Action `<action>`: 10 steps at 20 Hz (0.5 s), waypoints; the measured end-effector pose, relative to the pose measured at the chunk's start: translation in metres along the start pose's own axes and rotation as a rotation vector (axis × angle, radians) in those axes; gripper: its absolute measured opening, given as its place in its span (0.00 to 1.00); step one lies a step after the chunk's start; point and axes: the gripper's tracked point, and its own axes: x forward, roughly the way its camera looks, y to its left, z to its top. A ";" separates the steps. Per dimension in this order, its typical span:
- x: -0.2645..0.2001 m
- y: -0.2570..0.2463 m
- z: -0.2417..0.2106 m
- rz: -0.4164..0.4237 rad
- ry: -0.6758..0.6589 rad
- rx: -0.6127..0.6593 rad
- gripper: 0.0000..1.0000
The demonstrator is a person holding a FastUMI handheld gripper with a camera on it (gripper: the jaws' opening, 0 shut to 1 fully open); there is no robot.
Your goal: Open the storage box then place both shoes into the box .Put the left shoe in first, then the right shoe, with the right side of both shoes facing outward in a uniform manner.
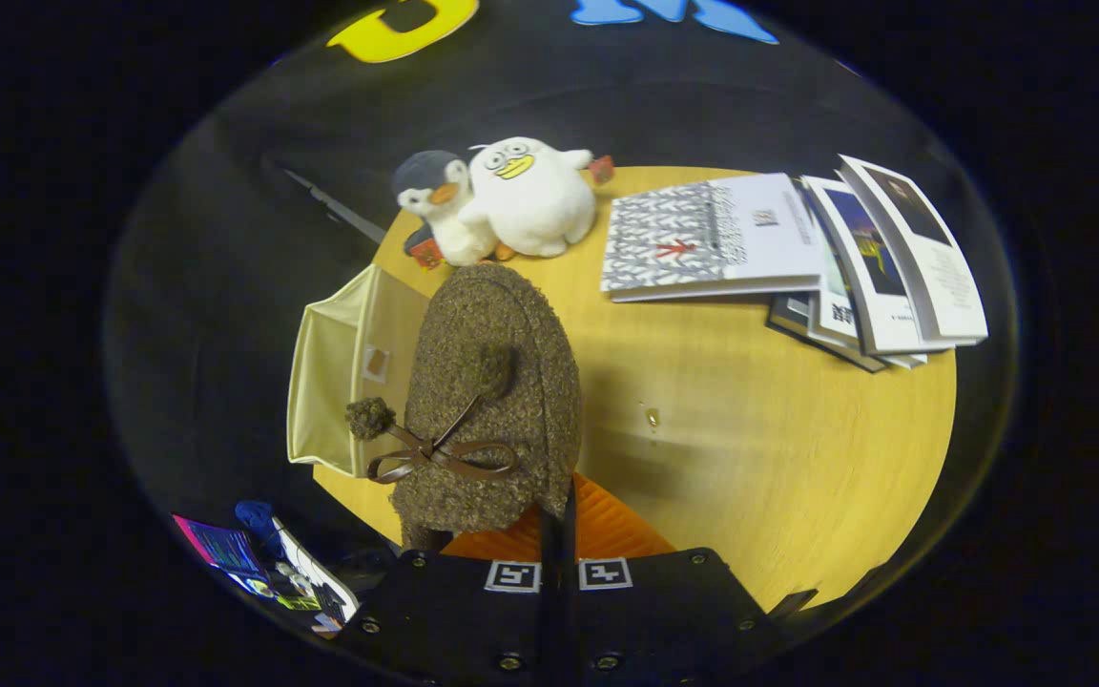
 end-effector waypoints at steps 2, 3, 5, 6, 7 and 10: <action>0.006 0.036 0.018 0.036 0.006 -0.071 0.01; 0.008 0.053 0.027 0.056 0.007 -0.097 0.01; 0.014 0.087 0.044 0.078 0.011 -0.150 0.01; 0.017 0.099 0.050 0.083 0.016 -0.183 0.01; 0.020 0.112 0.056 0.085 0.019 -0.215 0.01; 0.031 0.148 0.067 0.103 0.032 -0.288 0.00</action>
